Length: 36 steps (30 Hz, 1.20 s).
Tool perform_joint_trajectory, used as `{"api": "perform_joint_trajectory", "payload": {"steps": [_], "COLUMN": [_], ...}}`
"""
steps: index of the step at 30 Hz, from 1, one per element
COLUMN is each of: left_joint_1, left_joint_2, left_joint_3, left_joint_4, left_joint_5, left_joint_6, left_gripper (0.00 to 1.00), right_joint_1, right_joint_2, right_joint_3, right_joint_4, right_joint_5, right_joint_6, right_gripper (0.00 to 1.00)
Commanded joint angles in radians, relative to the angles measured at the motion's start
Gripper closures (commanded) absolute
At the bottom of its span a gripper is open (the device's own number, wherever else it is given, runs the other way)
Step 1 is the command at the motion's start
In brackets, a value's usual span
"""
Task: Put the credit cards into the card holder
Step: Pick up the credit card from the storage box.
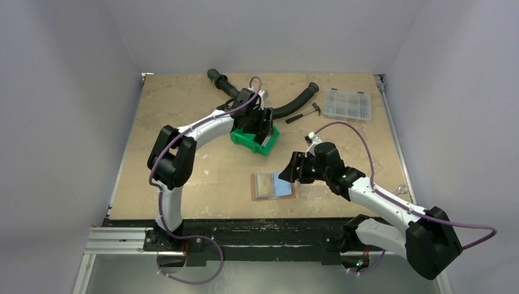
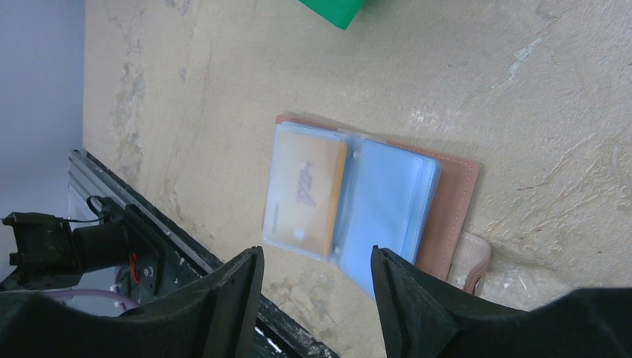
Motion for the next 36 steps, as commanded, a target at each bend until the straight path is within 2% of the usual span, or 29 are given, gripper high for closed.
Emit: {"api": "perform_joint_trajectory", "payload": {"steps": [1, 3, 7, 12, 18, 26, 36], "left_joint_1": [0.011, 0.011, 0.011, 0.011, 0.014, 0.019, 0.019], "left_joint_2": [0.027, 0.043, 0.051, 0.027, -0.013, -0.032, -0.029], "left_joint_3": [0.034, 0.031, 0.012, 0.003, 0.003, 0.004, 0.023], "left_joint_4": [0.019, 0.023, 0.057, 0.071, 0.074, 0.080, 0.043], "left_joint_5": [0.052, 0.071, 0.126, 0.136, 0.144, 0.160, 0.110], "left_joint_6": [0.005, 0.001, -0.021, -0.034, -0.042, -0.049, -0.034], "left_gripper": [0.29, 0.25, 0.25, 0.31, 0.41, 0.65, 0.85], "right_joint_1": [-0.004, -0.005, -0.004, -0.004, -0.003, -0.004, -0.003], "right_joint_2": [-0.001, -0.002, -0.002, 0.000, 0.008, 0.016, 0.016], "right_joint_3": [0.005, 0.003, -0.001, -0.004, -0.004, -0.003, -0.002], "right_joint_4": [0.044, 0.043, 0.043, 0.050, 0.057, 0.064, 0.061], "right_joint_5": [-0.012, -0.012, -0.010, -0.011, -0.015, -0.020, -0.023], "right_joint_6": [0.004, 0.005, 0.007, 0.010, 0.011, 0.013, 0.013], "right_gripper": [0.38, 0.38, 0.38, 0.38, 0.38, 0.38, 0.38]}}
